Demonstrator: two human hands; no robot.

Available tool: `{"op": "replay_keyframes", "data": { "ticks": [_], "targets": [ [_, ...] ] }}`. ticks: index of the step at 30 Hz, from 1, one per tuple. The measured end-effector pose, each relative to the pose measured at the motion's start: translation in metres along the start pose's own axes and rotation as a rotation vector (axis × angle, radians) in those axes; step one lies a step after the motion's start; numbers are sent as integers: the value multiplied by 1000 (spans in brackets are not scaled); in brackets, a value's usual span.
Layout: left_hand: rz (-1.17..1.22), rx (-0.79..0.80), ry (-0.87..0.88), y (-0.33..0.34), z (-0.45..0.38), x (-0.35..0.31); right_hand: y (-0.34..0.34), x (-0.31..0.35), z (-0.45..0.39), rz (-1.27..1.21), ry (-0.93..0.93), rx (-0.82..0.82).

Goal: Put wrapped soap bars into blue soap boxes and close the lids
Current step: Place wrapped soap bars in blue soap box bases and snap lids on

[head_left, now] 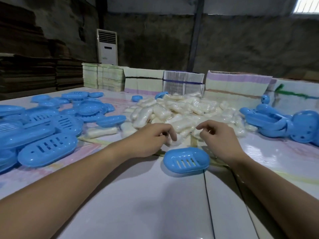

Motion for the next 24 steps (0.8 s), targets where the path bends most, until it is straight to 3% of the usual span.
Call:
{"op": "replay_keyframes", "data": {
  "ticks": [3,7,15,19,24],
  "targets": [
    [-24,128,59,-3,3,-1,-5,-6,-2,142,73,17],
    [17,225,58,-8,4,-2,-2,-15,3,420,144,198],
    [45,402,107,-15,8,-6,17,-18,-15,560,212,473],
    [101,455,68,-15,8,-4,21,-25,-25,576,275,438],
    [287,629,-20,-11,13,-6,29,-28,-26,500,243,252]
  ]
}}
Point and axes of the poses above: each hand's wrist, its own z-axis away from the middle knuckle, its own y-axis out of the palm, x = y × z, the point moved 1 cm from there along -z, towards the middle knuckle, and after that the axes turned 6 degrees about -y, right-handed, at the moved point
